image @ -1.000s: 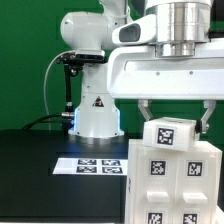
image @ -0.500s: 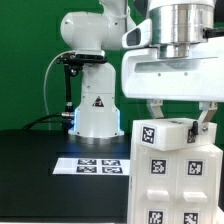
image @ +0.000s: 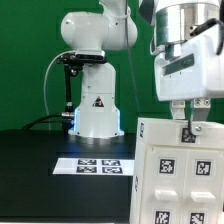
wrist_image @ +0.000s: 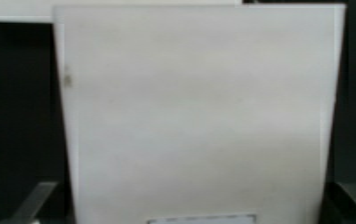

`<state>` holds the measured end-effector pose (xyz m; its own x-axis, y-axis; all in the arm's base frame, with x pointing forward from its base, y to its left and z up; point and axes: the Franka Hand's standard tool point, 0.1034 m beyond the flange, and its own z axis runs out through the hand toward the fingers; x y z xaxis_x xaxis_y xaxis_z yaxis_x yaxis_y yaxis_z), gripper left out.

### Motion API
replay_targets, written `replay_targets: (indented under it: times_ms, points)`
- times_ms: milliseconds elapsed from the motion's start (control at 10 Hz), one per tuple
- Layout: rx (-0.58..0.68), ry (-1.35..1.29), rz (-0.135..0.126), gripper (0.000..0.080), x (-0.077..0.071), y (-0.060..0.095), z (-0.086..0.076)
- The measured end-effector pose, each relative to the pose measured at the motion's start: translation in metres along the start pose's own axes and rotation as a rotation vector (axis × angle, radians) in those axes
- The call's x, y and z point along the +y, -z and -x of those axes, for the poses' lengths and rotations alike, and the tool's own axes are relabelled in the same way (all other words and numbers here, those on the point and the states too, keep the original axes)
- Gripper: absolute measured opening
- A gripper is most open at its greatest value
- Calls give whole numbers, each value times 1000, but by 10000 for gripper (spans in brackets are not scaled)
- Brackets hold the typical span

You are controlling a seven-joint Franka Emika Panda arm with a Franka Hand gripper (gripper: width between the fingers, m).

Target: Assemble cabinet

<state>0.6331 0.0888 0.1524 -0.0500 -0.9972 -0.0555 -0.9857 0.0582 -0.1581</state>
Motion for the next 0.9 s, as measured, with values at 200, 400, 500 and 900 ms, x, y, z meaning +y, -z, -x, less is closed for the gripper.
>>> replay_targets:
  times_ms: [200,400,500,900]
  points:
    - [-4,-91,-3,557,0,0,1]
    - [-10,116,35,748,2,3,0]
    - [-17,187,41,748,1,7,2]
    - [-32,576,41,798,3,15,10]
